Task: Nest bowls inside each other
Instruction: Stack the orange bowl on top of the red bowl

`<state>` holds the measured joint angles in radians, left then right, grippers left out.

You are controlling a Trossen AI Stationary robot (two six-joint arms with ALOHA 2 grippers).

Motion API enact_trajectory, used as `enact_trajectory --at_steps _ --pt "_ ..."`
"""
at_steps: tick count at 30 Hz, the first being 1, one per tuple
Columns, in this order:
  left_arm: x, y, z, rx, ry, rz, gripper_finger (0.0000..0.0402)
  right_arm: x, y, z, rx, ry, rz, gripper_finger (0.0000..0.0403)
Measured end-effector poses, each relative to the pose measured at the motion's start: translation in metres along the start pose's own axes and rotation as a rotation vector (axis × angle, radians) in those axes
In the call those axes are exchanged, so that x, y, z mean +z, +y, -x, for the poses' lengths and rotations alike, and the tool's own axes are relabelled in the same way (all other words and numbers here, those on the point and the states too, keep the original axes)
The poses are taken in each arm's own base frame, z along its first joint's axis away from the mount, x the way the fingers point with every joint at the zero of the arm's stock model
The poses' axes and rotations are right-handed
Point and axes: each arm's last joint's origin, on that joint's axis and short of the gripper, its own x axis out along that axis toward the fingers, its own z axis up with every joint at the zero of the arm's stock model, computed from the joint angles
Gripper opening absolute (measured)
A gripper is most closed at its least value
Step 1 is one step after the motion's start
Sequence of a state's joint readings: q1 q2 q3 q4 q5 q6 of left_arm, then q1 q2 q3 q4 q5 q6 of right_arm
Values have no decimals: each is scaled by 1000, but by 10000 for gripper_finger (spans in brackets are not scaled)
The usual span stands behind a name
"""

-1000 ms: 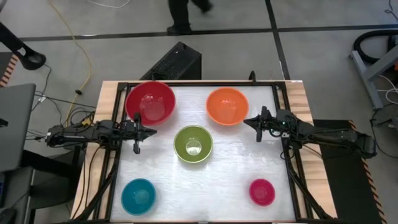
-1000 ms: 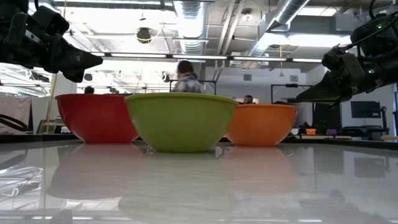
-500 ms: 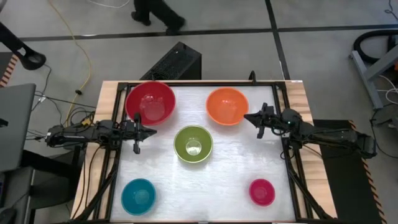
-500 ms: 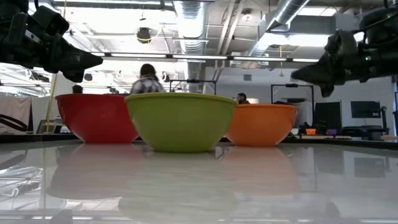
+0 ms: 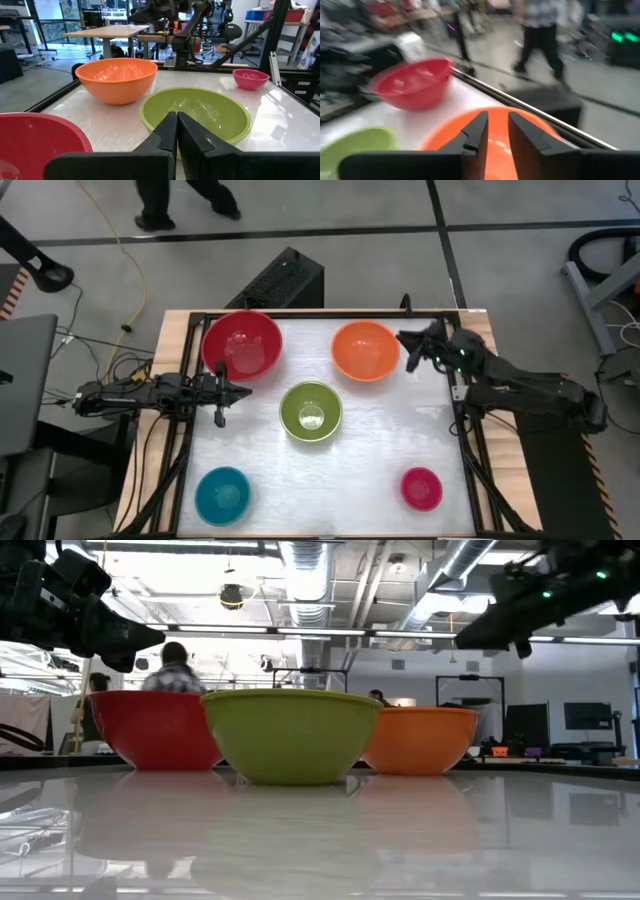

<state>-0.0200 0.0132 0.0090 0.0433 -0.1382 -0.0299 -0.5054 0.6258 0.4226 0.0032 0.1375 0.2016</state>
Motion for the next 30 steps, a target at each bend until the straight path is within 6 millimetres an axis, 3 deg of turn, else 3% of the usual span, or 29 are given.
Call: enact_trajectory --at_steps 7,13,23,30 --pt "0 0 0 0 -1 0 0 38 -10 -28 -161 268 44 186" --pt "0 0 0 -1 0 0 0 53 -19 -57 -244 486 39 226" --pt "0 0 0 0 0 0 0 53 -30 -99 -372 798 5 226" --pt "0 0 0 0 0 0 0 42 -34 -123 -384 896 16 225"
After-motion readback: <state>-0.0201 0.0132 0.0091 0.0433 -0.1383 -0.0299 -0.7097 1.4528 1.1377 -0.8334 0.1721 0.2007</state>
